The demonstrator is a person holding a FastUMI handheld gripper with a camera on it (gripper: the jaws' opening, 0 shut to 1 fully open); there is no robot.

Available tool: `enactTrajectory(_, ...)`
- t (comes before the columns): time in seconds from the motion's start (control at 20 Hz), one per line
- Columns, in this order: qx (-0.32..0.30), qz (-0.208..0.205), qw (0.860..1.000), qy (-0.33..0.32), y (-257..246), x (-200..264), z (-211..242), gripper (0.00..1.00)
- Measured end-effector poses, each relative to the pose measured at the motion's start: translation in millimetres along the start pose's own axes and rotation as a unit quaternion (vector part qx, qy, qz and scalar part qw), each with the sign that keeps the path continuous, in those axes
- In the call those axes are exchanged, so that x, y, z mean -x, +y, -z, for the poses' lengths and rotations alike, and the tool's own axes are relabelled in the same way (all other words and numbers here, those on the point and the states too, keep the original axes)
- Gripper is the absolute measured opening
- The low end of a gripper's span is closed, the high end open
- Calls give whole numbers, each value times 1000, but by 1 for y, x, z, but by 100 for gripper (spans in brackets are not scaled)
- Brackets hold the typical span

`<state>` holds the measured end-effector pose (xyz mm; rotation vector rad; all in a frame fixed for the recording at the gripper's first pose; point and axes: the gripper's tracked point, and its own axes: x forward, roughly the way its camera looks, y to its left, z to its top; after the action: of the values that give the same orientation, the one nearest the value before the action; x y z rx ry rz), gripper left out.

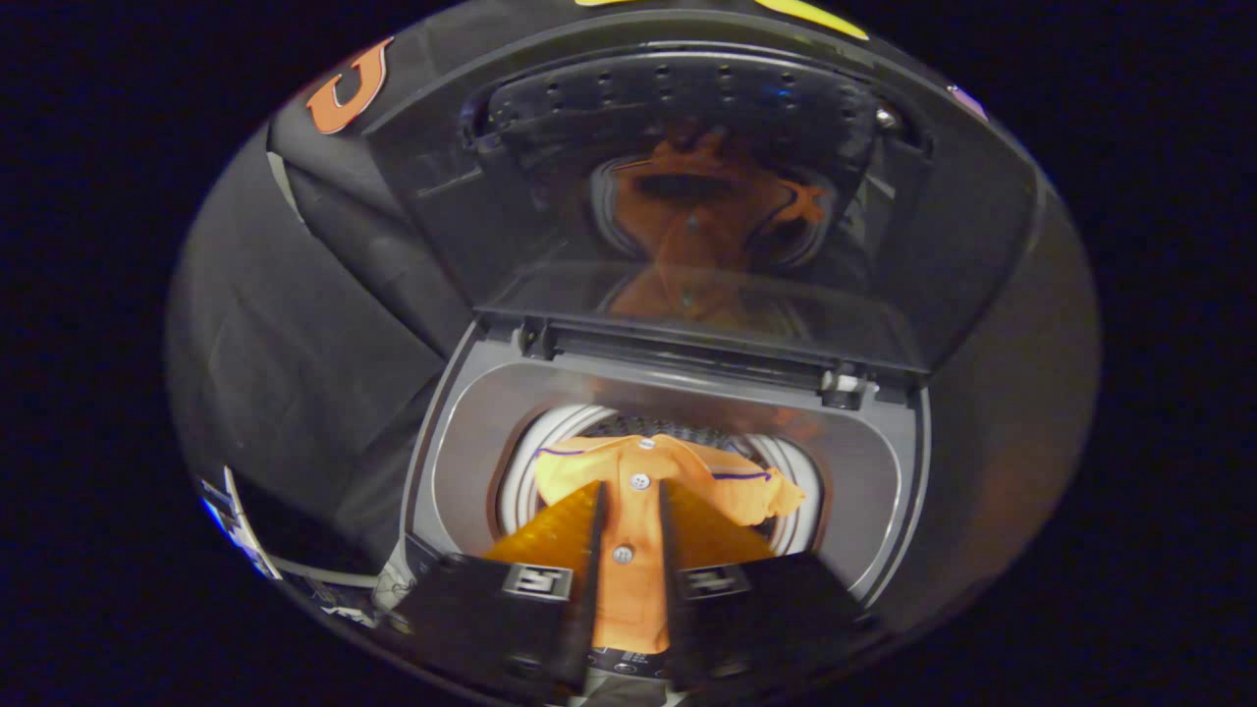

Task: Put the clothes into the washing machine and then close the washing machine lid.

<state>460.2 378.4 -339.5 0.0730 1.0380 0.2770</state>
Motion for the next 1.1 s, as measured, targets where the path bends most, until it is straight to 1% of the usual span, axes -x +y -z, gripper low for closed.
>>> enactTrajectory(0.05, 1, 1, 1000, -11, 3, -3, -5, 70)
enactTrajectory(0.1, 1, 11, 1000, -15, -3, -11, 0, 100)
enactTrajectory(0.15, 5, 12, 1000, -13, -1, -3, -3, 100)
enactTrajectory(0.2, 7, 13, 1000, -10, -1, -2, -3, 98)
enactTrajectory(0.3, 8, 15, 1000, -11, -2, -1, -3, 98)
enactTrajectory(0.55, 4, 2, 1000, -26, 8, 15, -17, 98)
enactTrajectory(0.75, 20, -30, 997, -62, 37, 47, -52, 98)
enactTrajectory(0.9, 22, -50, 994, -90, 63, 92, -90, 98)
enactTrajectory(1.1, 21, -56, 991, -121, 71, 141, -138, 98)
